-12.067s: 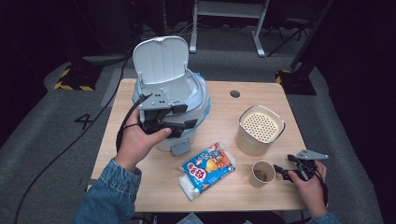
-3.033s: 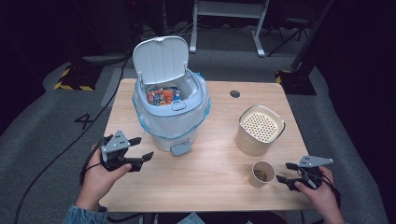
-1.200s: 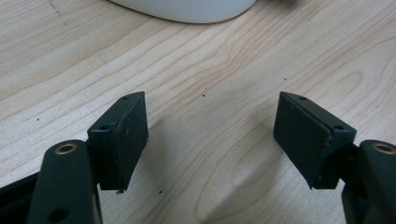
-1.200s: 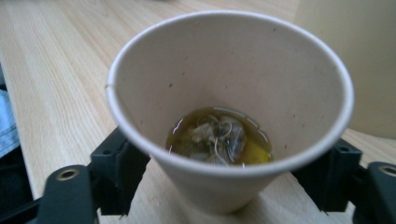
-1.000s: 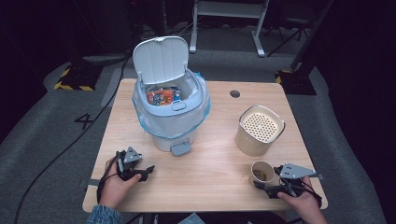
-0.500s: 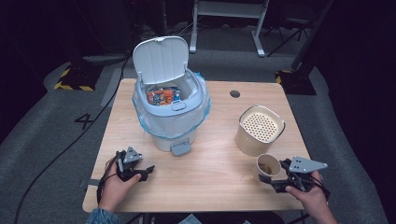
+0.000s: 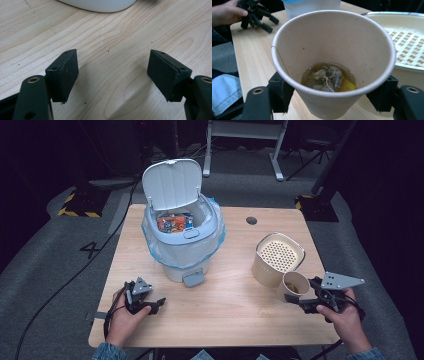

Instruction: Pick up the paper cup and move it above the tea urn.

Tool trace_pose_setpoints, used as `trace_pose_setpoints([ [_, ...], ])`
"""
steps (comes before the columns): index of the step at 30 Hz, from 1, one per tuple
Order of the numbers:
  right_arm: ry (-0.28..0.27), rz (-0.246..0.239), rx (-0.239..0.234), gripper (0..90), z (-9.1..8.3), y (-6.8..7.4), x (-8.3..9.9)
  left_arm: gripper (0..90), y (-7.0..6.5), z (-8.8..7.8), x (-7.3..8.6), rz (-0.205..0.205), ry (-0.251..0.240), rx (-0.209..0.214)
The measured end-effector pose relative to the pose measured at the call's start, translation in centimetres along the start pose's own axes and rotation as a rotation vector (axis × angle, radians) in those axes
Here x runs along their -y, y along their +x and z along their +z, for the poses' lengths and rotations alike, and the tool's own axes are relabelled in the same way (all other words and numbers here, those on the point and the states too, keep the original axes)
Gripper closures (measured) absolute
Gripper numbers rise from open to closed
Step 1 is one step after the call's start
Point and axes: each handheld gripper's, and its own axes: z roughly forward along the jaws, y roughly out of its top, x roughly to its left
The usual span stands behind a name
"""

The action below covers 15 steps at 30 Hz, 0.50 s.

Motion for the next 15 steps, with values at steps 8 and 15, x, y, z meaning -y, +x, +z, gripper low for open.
trace_pose_setpoints([
  [8,-0.006,0.000,0.034,31.7,-0.8,-0.5,-2.2,25.1,0.0,0.0,0.0,-0.001,0.000,0.000],
  [15,-0.006,0.007,0.066,31.7,-1.3,-1.3,-3.7,25.1,0.0,0.0,0.0,0.003,0.000,-0.001],
])
